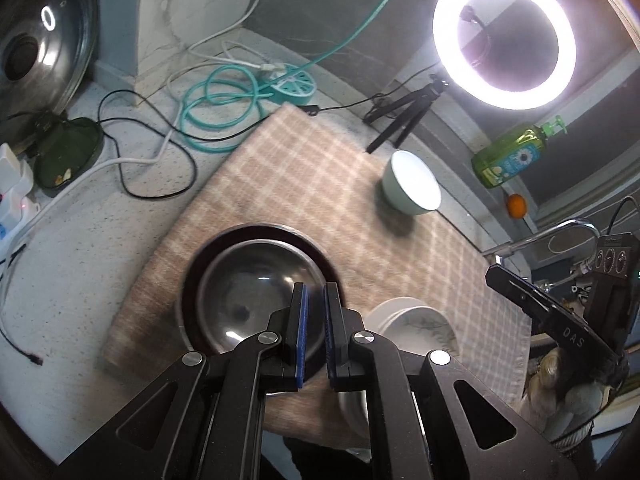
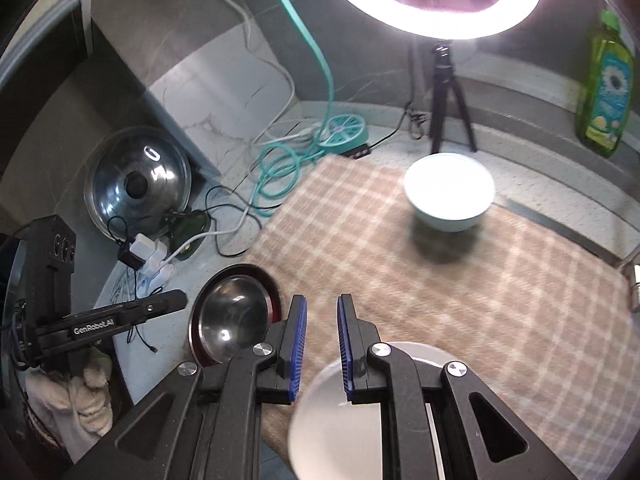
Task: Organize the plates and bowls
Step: 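Open both grippers and withdraw them from the nested bowls, then move both grippers to the rim of the white bowl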
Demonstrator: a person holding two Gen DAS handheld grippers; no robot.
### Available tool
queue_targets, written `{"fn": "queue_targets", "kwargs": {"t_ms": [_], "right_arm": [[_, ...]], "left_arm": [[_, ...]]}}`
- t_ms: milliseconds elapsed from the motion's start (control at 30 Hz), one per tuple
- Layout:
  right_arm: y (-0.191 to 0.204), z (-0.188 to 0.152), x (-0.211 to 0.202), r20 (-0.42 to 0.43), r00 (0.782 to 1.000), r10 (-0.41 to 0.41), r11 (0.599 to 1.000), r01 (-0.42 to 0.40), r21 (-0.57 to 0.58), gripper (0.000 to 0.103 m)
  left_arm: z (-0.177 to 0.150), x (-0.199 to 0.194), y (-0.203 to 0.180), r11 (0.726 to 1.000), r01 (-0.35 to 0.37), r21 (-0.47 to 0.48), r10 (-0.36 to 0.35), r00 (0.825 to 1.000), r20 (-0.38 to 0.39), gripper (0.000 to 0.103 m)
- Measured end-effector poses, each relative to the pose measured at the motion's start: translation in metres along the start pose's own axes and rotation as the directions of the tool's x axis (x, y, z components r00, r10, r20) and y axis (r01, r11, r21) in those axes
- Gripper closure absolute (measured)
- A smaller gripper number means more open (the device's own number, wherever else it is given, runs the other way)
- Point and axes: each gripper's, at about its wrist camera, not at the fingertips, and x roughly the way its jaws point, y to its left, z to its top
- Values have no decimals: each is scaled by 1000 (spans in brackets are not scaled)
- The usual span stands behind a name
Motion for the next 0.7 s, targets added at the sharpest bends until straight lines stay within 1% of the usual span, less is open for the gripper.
{"fn": "queue_targets", "kwargs": {"t_ms": [200, 333, 467, 567, 700], "right_arm": [[-60, 19, -33, 37, 997, -70, 998, 70, 6, 84], [-92, 32, -40, 44, 994, -96, 995, 96, 6, 84], [-118, 46, -40, 41, 993, -113, 993, 114, -22, 84], [-133, 55, -34, 28, 993, -114, 993, 115, -41, 80], [-151, 70, -22, 29, 996, -90, 995, 91, -46, 77]], "left_arm": [[1, 13, -46, 998, 62, 9, -62, 998, -9, 96], [4, 31, -77, 996, 89, 7, -89, 996, -14, 96], [12, 52, -105, 995, 97, -2, -97, 995, -12, 96], [19, 64, -121, 997, 74, -4, -74, 997, 4, 96], [26, 84, -139, 1000, 12, 8, -12, 1000, 15, 96]]}}
